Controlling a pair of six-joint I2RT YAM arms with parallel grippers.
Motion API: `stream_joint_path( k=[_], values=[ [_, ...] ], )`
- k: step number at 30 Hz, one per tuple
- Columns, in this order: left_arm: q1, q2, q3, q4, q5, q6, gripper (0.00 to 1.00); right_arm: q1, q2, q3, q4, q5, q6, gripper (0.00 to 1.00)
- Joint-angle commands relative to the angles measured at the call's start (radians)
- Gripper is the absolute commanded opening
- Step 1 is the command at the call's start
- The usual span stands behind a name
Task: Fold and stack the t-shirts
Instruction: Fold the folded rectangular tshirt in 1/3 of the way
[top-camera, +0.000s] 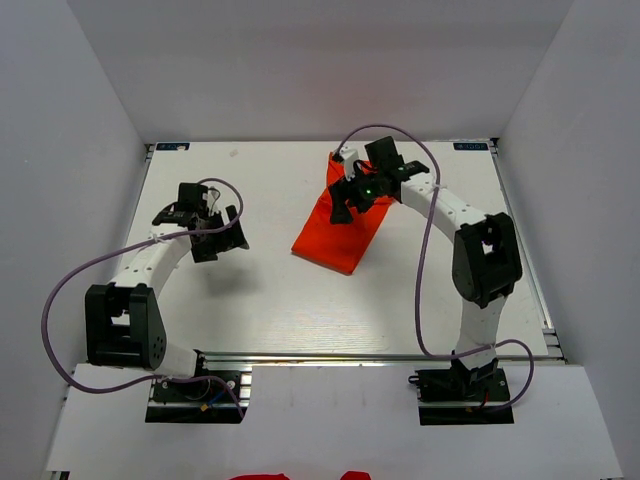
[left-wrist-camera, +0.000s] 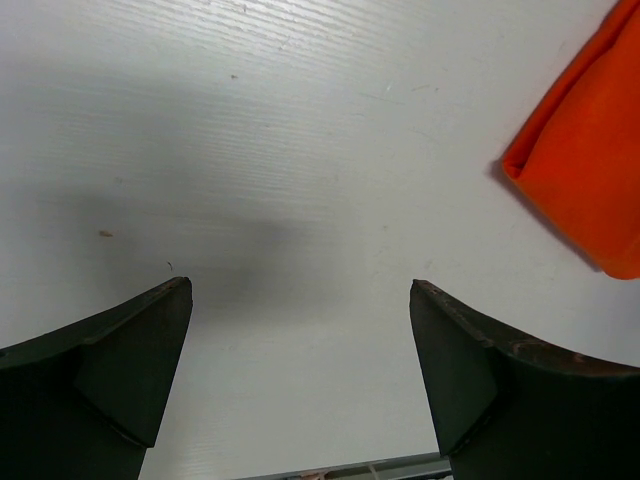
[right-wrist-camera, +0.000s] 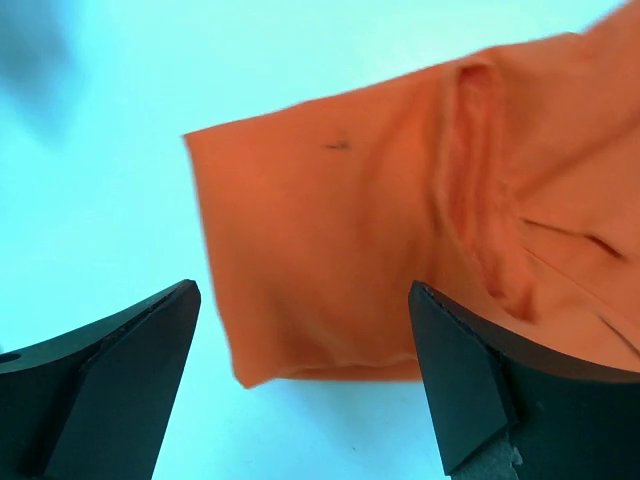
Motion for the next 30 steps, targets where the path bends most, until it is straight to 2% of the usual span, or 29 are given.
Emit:
stream_joint_path(
  k=[1,5,15,17,20,22,25,26,30],
  values=[
    [-0.007,-0.054,-0.019,0.034,0.05,0.011,1.0,-0.008,0.051,0.043,0.039,-0.16,0.012,0.9],
    [-0.007,-0.054,-0.019,0.014,0.039,0.011,1.0,-0.018,0.138,0.121,0.047,-0.212,0.061,0.9],
    [-0.007,-0.054,-0.01,-0.021,0.021,0.021,1.0,-0.098,0.278,0.207,0.034,0.026,0.132,0.9],
    [-0.007,-0.054,-0.01,-0.021,0.021,0.021,1.0,-0.12,0.303,0.23,0.037,0.096,0.127,0.9],
    [-0.007,-0.054,-0.001,-0.021,0.021,0.021,1.0,-0.127,0.315,0.274,0.013,0.122,0.115,0.9],
    [-0.007,-0.054,-0.001,-0.021,0.021,0.021,1.0,-0.12,0.289,0.311,-0.031,0.119,0.043,0.9],
    [-0.007,-0.063,-0.001,-0.021,0.021,0.021,1.0,-0.078,0.153,0.206,-0.024,0.119,-0.052,0.9],
    [-0.007,-0.063,-0.001,-0.021,0.03,0.021,1.0,-0.066,0.041,0.119,0.034,0.122,-0.06,0.9],
    [-0.007,-0.114,0.009,-0.03,0.03,0.021,1.0,0.044,-0.128,-0.182,0.119,0.216,-0.114,0.9]
  ],
)
